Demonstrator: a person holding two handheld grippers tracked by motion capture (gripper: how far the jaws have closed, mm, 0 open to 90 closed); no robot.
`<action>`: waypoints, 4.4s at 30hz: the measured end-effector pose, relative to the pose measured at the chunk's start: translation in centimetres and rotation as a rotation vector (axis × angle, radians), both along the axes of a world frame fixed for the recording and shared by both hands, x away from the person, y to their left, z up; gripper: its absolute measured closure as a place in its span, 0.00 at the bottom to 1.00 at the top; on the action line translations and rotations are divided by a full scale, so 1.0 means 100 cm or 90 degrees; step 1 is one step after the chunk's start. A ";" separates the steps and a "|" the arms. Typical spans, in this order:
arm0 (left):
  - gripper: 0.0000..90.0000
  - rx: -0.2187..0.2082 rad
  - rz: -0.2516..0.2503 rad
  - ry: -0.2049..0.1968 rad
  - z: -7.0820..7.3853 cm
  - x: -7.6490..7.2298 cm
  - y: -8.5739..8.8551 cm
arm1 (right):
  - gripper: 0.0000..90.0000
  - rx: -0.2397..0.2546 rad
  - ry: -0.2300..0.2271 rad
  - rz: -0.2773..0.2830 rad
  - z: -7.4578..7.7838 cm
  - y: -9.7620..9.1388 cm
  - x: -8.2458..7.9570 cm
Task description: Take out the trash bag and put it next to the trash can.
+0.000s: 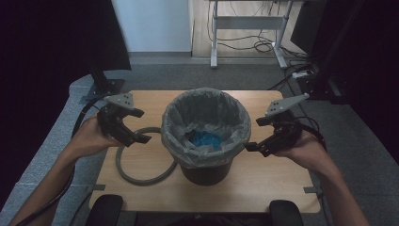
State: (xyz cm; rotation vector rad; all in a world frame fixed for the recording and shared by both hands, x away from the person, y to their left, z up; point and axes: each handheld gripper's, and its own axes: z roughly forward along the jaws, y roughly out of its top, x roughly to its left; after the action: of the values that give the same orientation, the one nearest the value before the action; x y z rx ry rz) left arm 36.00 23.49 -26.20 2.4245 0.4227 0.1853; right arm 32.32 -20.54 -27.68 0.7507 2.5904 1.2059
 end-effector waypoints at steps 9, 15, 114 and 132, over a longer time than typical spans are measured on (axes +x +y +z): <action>0.06 0.001 -0.053 0.002 0.008 -0.004 -0.033 | 0.03 -0.012 0.002 0.047 0.005 0.025 0.003; 0.09 0.005 -0.097 0.004 -0.001 -0.006 -0.056 | 0.06 -0.011 0.010 0.083 0.001 0.041 0.004; 0.99 -0.153 -0.080 -0.008 0.010 0.019 -0.092 | 0.57 0.051 0.095 0.165 -0.008 0.068 0.008; 0.97 -0.096 -0.062 -0.004 0.005 0.021 -0.104 | 0.99 0.055 -0.013 0.036 0.026 0.044 0.034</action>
State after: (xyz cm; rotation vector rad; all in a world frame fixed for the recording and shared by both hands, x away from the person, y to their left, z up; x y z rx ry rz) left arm 38.15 13.10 -25.73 2.2890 0.3037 0.1134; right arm 35.74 -16.19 -25.05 0.6814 2.5742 1.3432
